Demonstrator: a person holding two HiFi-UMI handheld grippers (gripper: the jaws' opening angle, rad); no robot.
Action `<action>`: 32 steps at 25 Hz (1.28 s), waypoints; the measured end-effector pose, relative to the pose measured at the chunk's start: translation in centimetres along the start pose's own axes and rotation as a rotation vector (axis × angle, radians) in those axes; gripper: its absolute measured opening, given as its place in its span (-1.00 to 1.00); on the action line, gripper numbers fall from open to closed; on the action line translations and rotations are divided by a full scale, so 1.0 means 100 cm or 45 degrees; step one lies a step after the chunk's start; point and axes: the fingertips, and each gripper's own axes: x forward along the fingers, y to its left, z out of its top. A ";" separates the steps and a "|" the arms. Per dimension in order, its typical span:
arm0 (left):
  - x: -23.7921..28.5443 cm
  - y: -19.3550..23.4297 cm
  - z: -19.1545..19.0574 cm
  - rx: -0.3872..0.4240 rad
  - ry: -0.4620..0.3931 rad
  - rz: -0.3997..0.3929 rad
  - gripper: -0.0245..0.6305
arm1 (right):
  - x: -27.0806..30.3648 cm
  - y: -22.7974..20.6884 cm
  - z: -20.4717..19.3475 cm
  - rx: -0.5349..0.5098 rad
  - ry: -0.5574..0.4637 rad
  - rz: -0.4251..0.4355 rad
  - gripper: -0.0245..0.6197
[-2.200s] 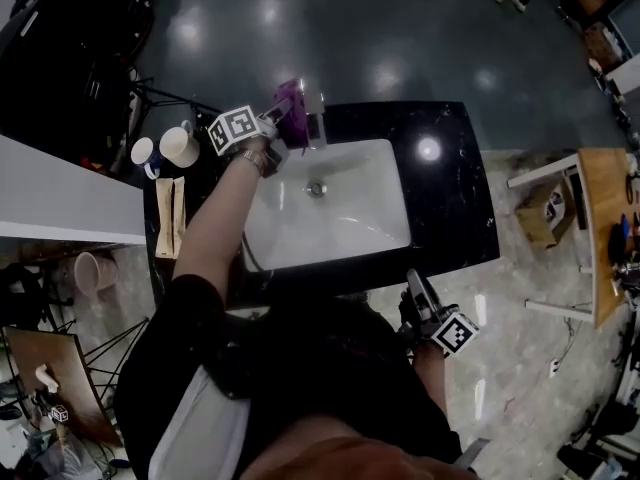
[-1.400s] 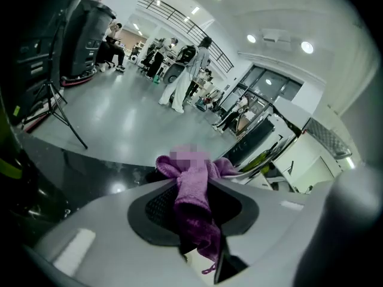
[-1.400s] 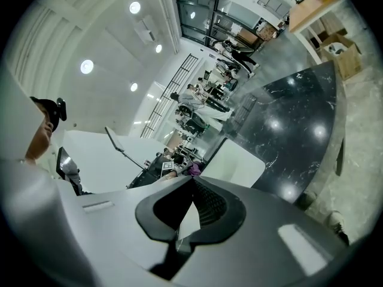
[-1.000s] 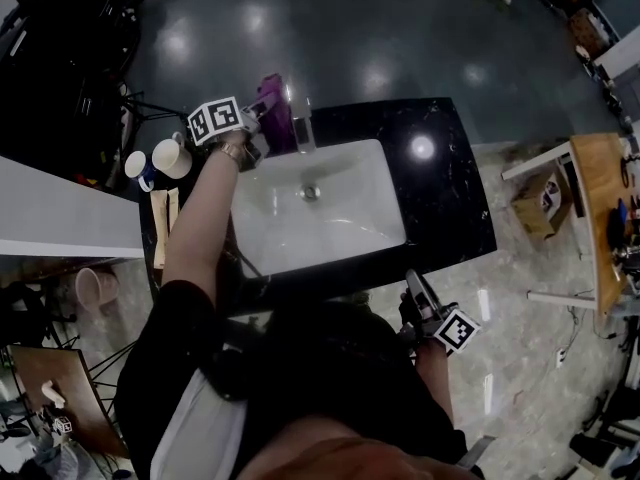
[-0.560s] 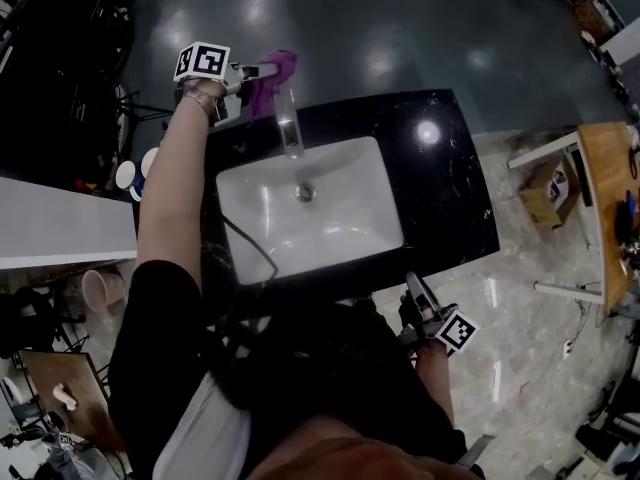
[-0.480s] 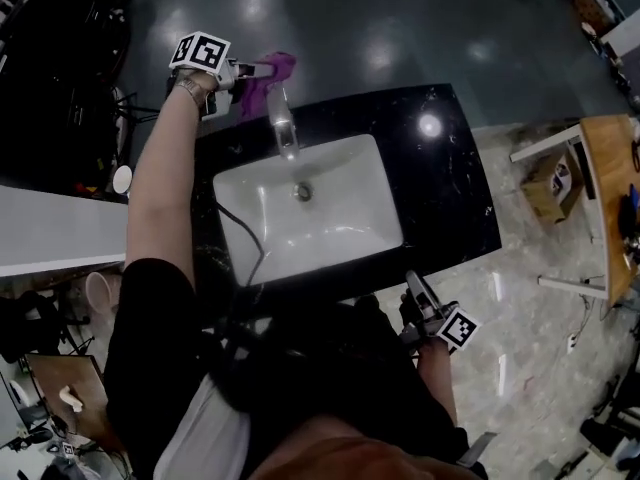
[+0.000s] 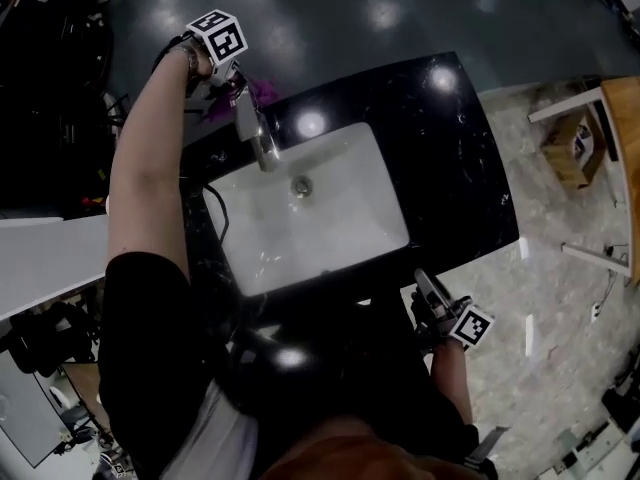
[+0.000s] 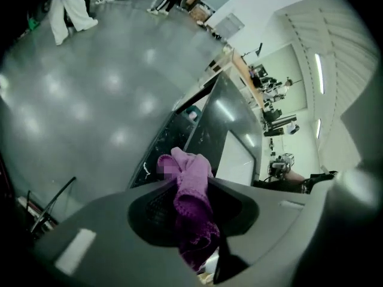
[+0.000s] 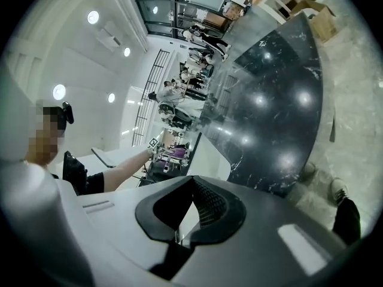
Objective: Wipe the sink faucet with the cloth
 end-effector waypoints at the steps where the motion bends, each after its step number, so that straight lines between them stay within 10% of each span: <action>1: 0.010 0.007 -0.002 -0.004 0.054 0.018 -0.56 | 0.000 -0.001 0.000 0.007 0.004 0.002 -0.89; 9: 0.041 0.028 -0.008 -0.038 0.105 0.030 -0.56 | 0.005 -0.010 0.001 0.017 0.021 -0.012 -0.89; 18: -0.031 -0.022 0.006 0.117 -0.220 0.044 -0.57 | 0.023 0.010 -0.005 -0.017 0.084 0.091 -0.89; 27: -0.090 -0.081 -0.008 0.438 -0.341 0.440 -0.56 | 0.022 0.033 -0.013 -0.134 0.127 0.204 -0.89; 32: -0.083 -0.116 -0.021 0.544 -0.317 0.490 -0.56 | 0.014 0.035 -0.012 -0.173 0.132 0.219 -0.89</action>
